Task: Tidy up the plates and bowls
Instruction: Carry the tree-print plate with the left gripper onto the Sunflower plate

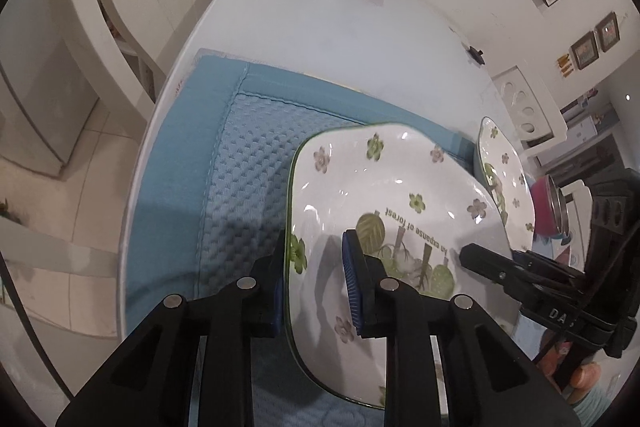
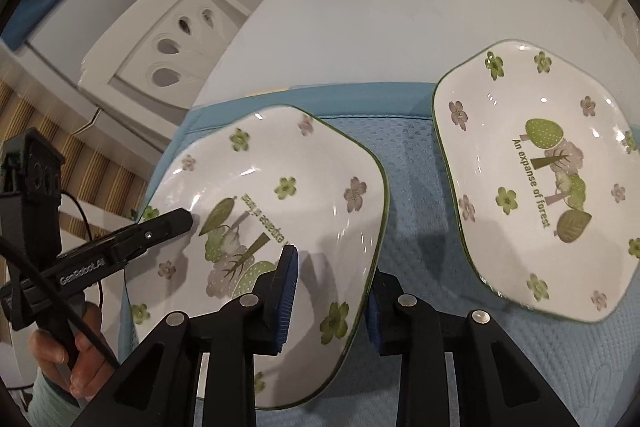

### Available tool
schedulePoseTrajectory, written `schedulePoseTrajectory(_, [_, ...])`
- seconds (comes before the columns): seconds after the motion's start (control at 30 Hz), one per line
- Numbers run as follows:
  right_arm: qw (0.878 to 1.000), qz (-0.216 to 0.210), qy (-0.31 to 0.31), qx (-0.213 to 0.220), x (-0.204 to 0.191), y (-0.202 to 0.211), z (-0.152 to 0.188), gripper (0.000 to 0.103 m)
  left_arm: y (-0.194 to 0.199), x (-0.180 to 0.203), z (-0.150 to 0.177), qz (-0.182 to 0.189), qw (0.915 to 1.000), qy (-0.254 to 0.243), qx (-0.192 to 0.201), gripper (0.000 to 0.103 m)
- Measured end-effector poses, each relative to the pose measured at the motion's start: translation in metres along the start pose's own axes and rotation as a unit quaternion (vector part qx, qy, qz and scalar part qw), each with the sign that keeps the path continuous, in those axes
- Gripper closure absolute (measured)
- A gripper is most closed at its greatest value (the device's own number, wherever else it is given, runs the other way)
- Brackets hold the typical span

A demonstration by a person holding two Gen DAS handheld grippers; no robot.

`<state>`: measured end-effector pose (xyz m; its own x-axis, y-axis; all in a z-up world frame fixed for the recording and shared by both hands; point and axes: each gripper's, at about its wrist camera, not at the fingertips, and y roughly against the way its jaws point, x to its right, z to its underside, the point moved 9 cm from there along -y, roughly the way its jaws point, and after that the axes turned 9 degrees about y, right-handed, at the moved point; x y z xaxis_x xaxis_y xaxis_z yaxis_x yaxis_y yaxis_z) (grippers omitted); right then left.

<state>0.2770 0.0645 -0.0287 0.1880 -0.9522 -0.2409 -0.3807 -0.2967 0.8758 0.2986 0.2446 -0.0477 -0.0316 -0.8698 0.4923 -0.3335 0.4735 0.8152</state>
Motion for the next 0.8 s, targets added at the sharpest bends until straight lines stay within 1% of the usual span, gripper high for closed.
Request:
schedulePoseTrajectory(0.17, [1.0, 0.003, 0.005, 0.002, -0.01, 0.017, 0.012, 0.074, 0.017, 0.006, 0.009, 0.005, 0.9999, 0.003, 0.012, 0.082])
schedulePoseTrajectory(0.3, [1.0, 0.0, 0.007, 0.005, -0.018, 0.026, 0.018, 0.074, 0.03, 0.014, 0.019, -0.003, 0.9996, -0.015, 0.022, 0.082])
schedulePoseTrajectory(0.4, [1.0, -0.002, 0.009, 0.015, -0.025, 0.041, 0.02, 0.074, 0.048, 0.025, 0.026, 0.007, 0.999, -0.028, 0.036, 0.082])
schedulePoseTrajectory(0.53, [0.999, -0.002, 0.016, 0.039, -0.036, 0.071, 0.023, 0.074, 0.079, 0.043, 0.037, 0.011, 0.9968, -0.049, 0.061, 0.082])
schedulePoseTrajectory(0.7, [0.997, -0.001, 0.023, 0.079, -0.047, 0.122, 0.034, 0.074, 0.121, 0.065, 0.057, 0.025, 0.9941, -0.059, 0.088, 0.082])
schedulePoseTrajectory(0.8, [0.994, -0.001, 0.027, 0.101, -0.053, 0.149, 0.044, 0.074, 0.14, 0.077, 0.069, 0.023, 0.992, -0.07, 0.103, 0.082])
